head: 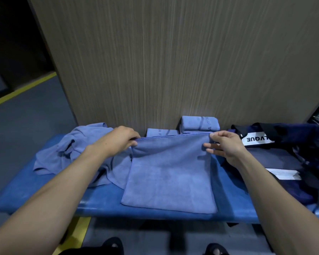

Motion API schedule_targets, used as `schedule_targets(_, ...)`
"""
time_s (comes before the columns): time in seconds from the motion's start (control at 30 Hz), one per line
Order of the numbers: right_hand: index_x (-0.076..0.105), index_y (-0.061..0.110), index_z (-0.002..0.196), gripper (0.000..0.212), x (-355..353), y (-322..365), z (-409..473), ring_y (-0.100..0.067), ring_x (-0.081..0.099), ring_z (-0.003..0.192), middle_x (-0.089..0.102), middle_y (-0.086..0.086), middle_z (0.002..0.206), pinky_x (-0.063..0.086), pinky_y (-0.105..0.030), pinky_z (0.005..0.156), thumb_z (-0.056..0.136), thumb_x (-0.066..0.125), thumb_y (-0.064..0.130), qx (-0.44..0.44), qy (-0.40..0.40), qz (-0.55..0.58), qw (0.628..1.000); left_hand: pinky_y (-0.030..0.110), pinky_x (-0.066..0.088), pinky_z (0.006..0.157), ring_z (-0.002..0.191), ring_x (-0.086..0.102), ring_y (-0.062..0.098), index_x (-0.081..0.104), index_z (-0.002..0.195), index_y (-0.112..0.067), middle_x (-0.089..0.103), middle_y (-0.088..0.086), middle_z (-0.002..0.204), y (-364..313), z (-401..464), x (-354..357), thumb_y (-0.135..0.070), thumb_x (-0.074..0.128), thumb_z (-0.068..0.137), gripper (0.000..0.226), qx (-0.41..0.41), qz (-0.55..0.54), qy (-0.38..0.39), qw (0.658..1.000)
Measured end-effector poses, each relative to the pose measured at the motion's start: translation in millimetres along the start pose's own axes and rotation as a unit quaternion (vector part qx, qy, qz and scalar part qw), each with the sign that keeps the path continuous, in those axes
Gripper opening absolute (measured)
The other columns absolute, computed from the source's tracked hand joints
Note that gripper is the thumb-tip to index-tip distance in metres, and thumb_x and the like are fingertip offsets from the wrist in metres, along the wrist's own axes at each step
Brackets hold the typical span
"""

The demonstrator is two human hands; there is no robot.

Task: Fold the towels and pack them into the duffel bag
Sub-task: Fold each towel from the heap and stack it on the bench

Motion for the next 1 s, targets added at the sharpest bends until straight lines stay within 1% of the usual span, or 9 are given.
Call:
schedule_targets(0.13, 0.062, 0.008, 0.092, 0.007, 5, 5, -4, -0.024, 0.073, 0.072, 0.06, -0.009, 0.083, 0.059, -0.031, 0.057, 0.095, 0.068, 0.01, -0.006, 0.027, -0.011, 1.0, 0.044, 0.046, 0.074, 0.079, 0.057, 0.025, 0.054, 0.08, -0.013, 0.056, 0.001, 0.085, 4, 2, 11, -0.014, 0.051, 0.1, 0.02, -0.029, 0.079, 0.033, 0.996)
schedule_targets(0.27, 0.066, 0.005, 0.096, 0.005, 9, 10, -6, -0.024, 0.073, 0.071, 0.06, -0.009, 0.084, 0.061, -0.032, 0.059, 0.096, 0.068, 0.01, -0.014, 0.064, -0.036, 0.997, 0.045, 0.05, 0.069, 0.074, 0.058, 0.025, 0.056, 0.082, -0.014, 0.053, 0.0, 0.081, 15, 2, 14, 0.004, 0.052, 0.075, 0.02, -0.057, 0.127, 0.056, 0.989)
schedule_targets(0.37, 0.066, 0.001, 0.104, 0.013, 10, 15, -4, -0.025, 0.074, 0.074, 0.061, -0.011, 0.085, 0.063, -0.034, 0.063, 0.095, 0.068, 0.01, -0.025, 0.086, -0.052, 0.995, 0.046, 0.051, 0.07, 0.075, 0.055, 0.023, 0.056, 0.085, -0.017, 0.049, -0.003, 0.081, 16, 6, 11, 0.002, 0.052, 0.071, 0.024, -0.065, 0.14, 0.066, 0.986)
schedule_targets(0.57, 0.063, 0.003, 0.097, 0.005, 7, 20, 7, -0.03, 0.075, 0.078, 0.062, -0.012, 0.083, 0.064, -0.041, 0.065, 0.095, 0.067, 0.005, -0.052, 0.078, -0.072, 0.993, 0.044, 0.048, 0.07, 0.096, 0.05, 0.023, 0.06, 0.108, -0.019, 0.049, -0.002, 0.101, 12, 16, -13, -0.006, 0.047, 0.093, 0.024, -0.082, 0.118, -0.047, 0.989)
schedule_targets(0.7, 0.063, 0.003, 0.093, 0.007, 1, 12, -4, -0.029, 0.074, 0.077, 0.063, -0.011, 0.079, 0.064, -0.04, 0.065, 0.094, 0.065, -0.003, -0.07, 0.092, -0.076, 0.99, 0.044, 0.048, 0.07, 0.093, 0.05, 0.023, 0.064, 0.113, -0.018, 0.048, -0.002, 0.102, -5, -1, -12, 0.0, 0.05, 0.086, 0.035, -0.016, 0.101, -0.092, 0.991)
schedule_targets(0.8, 0.063, 0.004, 0.089, 0.013, -8, -5, -23, -0.027, 0.074, 0.078, 0.065, -0.014, 0.079, 0.063, -0.036, 0.064, 0.09, 0.066, -0.009, -0.076, 0.114, -0.112, 0.984, 0.032, 0.043, 0.069, 0.093, 0.053, 0.013, 0.061, 0.111, -0.029, 0.052, -0.013, 0.1, -8, -28, 8, -0.023, 0.044, 0.098, 0.022, 0.013, 0.09, -0.085, 0.992)
schedule_targets(0.87, 0.064, 0.003, 0.086, 0.014, -15, -21, -37, -0.025, 0.073, 0.078, 0.067, -0.015, 0.08, 0.062, -0.034, 0.065, 0.088, 0.067, -0.011, -0.077, 0.127, -0.138, 0.979, 0.036, 0.049, 0.071, 0.101, 0.056, 0.011, 0.059, 0.117, -0.031, 0.055, -0.013, 0.109, -12, -52, 17, -0.016, 0.052, 0.096, 0.026, 0.03, 0.07, -0.091, 0.993)
schedule_targets(0.93, 0.065, 0.0, 0.084, 0.013, -19, -37, -52, -0.024, 0.072, 0.078, 0.069, -0.016, 0.08, 0.061, -0.032, 0.066, 0.086, 0.068, -0.013, -0.081, 0.136, -0.173, 0.972, 0.042, 0.054, 0.064, 0.099, 0.059, 0.018, 0.06, 0.118, -0.025, 0.059, -0.007, 0.108, -24, -75, 23, -0.008, 0.065, 0.086, 0.037, 0.056, 0.08, -0.106, 0.99)
schedule_targets(1.0, 0.066, -0.004, 0.08, 0.013, -20, -51, -64, -0.021, 0.07, 0.073, 0.073, -0.013, 0.077, 0.056, -0.026, 0.062, 0.082, 0.07, -0.016, -0.096, 0.138, -0.224, 0.96, 0.036, 0.051, 0.05, 0.085, 0.062, 0.022, 0.066, 0.107, -0.021, 0.061, -0.003, 0.095, -40, -93, 26, -0.011, 0.063, 0.081, 0.028, 0.089, 0.108, -0.114, 0.984)
Point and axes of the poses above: each hand's wrist, its own z-axis towards the middle knuckle, its own x-axis out of the palm, y = z × x, the point moved 10 cm from there along z, towards the middle knuckle
